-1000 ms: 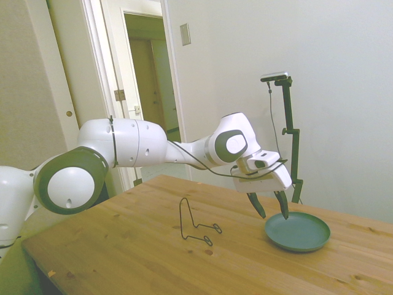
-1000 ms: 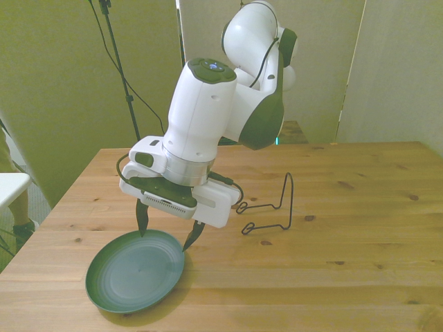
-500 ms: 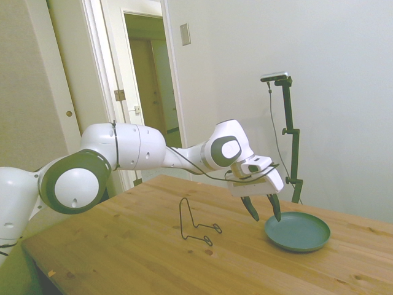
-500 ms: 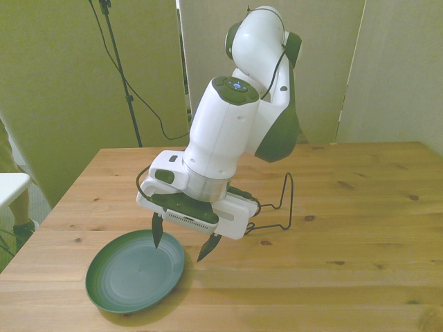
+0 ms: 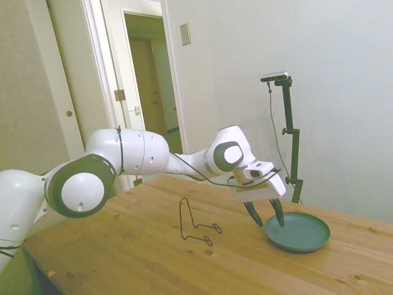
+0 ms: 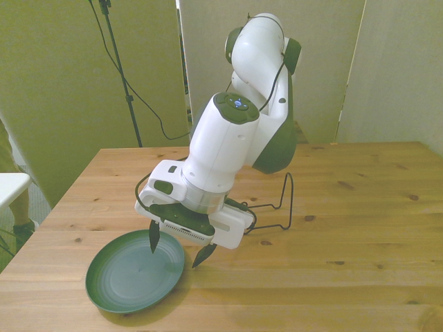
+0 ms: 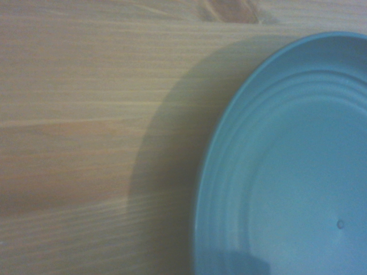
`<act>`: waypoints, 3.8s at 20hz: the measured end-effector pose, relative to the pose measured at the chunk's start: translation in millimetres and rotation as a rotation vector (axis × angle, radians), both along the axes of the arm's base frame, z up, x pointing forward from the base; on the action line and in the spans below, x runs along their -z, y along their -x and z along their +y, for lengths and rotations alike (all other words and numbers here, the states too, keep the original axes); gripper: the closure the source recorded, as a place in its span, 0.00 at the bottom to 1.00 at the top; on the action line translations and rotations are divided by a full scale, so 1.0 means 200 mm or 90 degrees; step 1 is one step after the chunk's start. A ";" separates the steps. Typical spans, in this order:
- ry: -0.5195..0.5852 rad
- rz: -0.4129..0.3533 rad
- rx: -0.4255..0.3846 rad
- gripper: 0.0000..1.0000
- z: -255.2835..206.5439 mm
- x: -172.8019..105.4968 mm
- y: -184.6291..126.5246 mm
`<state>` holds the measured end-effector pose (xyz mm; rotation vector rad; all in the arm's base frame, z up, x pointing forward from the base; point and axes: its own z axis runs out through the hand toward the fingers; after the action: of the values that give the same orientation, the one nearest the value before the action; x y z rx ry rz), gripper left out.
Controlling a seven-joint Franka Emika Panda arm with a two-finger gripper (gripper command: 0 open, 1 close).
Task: Load the plate
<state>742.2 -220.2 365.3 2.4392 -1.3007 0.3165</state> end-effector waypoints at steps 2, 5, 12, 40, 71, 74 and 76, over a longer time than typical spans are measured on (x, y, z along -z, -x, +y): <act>0.009 0.002 0.003 1.00 -0.01 0.02 -0.01; 0.018 0.002 0.004 1.00 -0.02 0.03 -0.02; 0.028 0.004 0.003 1.00 -0.03 0.04 -0.03; -0.004 0.000 -0.006 1.00 -0.11 -0.13 0.02; -0.474 0.001 -0.369 1.00 0.33 -0.95 0.85; -0.511 0.004 -0.404 1.00 0.43 -0.89 0.89; -0.531 0.002 -0.423 1.00 0.47 -0.86 0.92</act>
<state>557.3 -125.5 538.0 3.5380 -0.6160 -0.1166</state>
